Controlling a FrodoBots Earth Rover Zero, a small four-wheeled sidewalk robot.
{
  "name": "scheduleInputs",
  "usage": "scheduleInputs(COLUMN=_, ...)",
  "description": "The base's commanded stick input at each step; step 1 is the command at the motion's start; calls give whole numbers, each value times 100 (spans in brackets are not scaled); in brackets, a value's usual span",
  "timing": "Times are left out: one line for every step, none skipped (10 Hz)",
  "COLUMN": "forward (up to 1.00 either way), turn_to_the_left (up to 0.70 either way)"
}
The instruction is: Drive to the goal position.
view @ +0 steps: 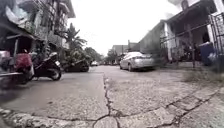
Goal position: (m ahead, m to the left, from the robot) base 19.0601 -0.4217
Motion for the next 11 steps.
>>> scheduleInputs(forward=30, turn_to_the_left=0)
scheduleInputs(forward=30, turn_to_the_left=4)
scheduleInputs(forward=30, turn_to_the_left=27)
scheduleInputs(forward=30, turn_to_the_left=23)
scheduleInputs(forward=30, turn_to_the_left=0)
scheduleInputs(forward=30, turn_to_the_left=0)
scheduleInputs(forward=30, turn_to_the_left=0)
scheduleInputs(forward=30, turn_to_the_left=0)
scheduleInputs(forward=30, turn_to_the_left=0)
scheduleInputs(forward=30, turn_to_the_left=0)
scheduleInputs(forward=30, turn_to_the_left=0)
